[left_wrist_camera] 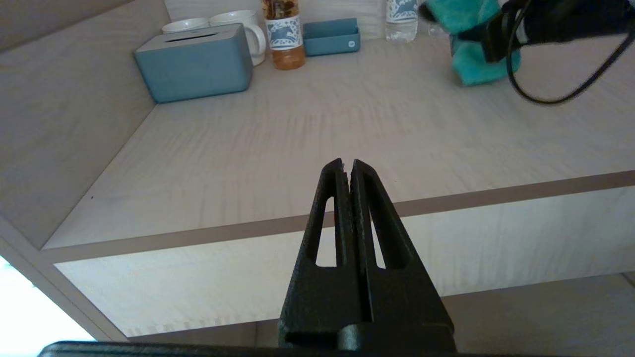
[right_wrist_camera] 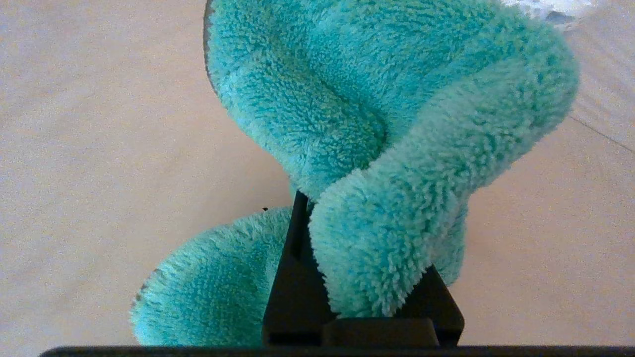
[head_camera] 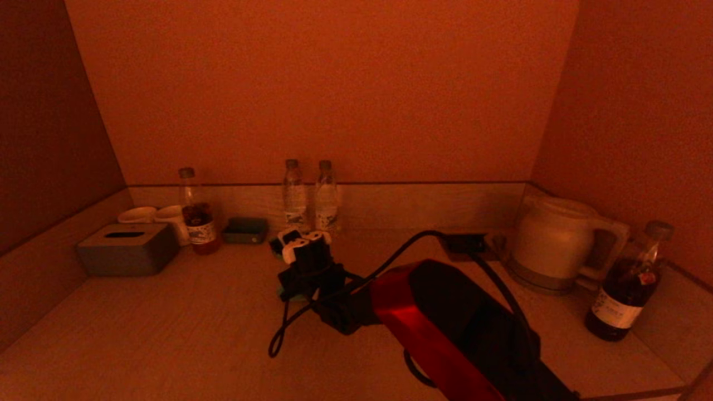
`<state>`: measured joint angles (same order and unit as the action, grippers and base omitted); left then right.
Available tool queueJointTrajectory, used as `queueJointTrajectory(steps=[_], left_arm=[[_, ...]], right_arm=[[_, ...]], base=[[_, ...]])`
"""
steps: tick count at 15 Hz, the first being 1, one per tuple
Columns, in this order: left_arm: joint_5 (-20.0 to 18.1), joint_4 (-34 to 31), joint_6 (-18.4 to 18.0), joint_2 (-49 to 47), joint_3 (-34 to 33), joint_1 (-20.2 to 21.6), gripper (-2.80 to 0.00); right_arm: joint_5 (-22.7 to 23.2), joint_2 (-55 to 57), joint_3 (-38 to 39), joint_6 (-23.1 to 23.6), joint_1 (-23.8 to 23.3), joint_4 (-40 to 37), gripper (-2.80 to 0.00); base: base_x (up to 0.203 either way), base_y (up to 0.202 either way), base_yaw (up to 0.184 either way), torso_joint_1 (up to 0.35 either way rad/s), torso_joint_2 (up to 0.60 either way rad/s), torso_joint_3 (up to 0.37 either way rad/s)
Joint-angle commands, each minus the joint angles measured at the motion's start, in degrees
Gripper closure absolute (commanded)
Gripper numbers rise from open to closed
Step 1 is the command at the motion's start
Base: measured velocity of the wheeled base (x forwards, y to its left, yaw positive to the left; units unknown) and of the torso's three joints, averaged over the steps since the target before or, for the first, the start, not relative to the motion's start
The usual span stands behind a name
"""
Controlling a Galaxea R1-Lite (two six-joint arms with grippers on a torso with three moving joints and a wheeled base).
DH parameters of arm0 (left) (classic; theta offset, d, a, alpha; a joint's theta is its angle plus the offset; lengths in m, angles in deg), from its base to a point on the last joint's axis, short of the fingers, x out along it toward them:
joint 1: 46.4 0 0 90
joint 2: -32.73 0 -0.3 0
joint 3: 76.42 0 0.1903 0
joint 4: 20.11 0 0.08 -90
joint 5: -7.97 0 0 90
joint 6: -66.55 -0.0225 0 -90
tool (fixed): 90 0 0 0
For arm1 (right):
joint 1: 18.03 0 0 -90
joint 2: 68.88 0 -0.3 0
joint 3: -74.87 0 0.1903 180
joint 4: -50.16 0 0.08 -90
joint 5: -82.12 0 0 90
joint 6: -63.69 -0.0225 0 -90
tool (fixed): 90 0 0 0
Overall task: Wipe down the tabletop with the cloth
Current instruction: Sweep the stains on the table
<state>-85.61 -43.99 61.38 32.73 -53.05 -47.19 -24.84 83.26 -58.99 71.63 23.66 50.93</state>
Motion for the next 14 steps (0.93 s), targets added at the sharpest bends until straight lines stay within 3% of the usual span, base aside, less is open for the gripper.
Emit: queueJointTrajectory(steps=[1, 5, 11, 14], left_arm=[[0.0, 0.0, 0.0, 0.0, 0.0, 0.0, 0.0], [0.0, 0.0, 0.0, 0.0, 0.0, 0.0, 0.0], [0.0, 0.1, 0.0, 0.0, 0.0, 0.0, 0.0], [0.0, 0.1, 0.0, 0.0, 0.0, 0.1, 0.0]], right_arm=[[-0.2, -1.1, 0.0, 0.1, 0.3, 0.3, 0.0], [-0.3, -10.2, 3.3, 0.1, 3.1, 0.5, 0.0], [-3.5, -27.2, 19.7, -0.3, 3.9, 1.6, 0.0], [-4.8, -30.3, 23.5, -0.6, 3.0, 1.8, 0.0]], base=[[0.0, 0.0, 0.0, 0.0, 0.0, 0.0], [0.0, 0.0, 0.0, 0.0, 0.0, 0.0], [0.0, 0.0, 0.0, 0.0, 0.0, 0.0], [0.0, 0.0, 0.0, 0.0, 0.0, 0.0]])
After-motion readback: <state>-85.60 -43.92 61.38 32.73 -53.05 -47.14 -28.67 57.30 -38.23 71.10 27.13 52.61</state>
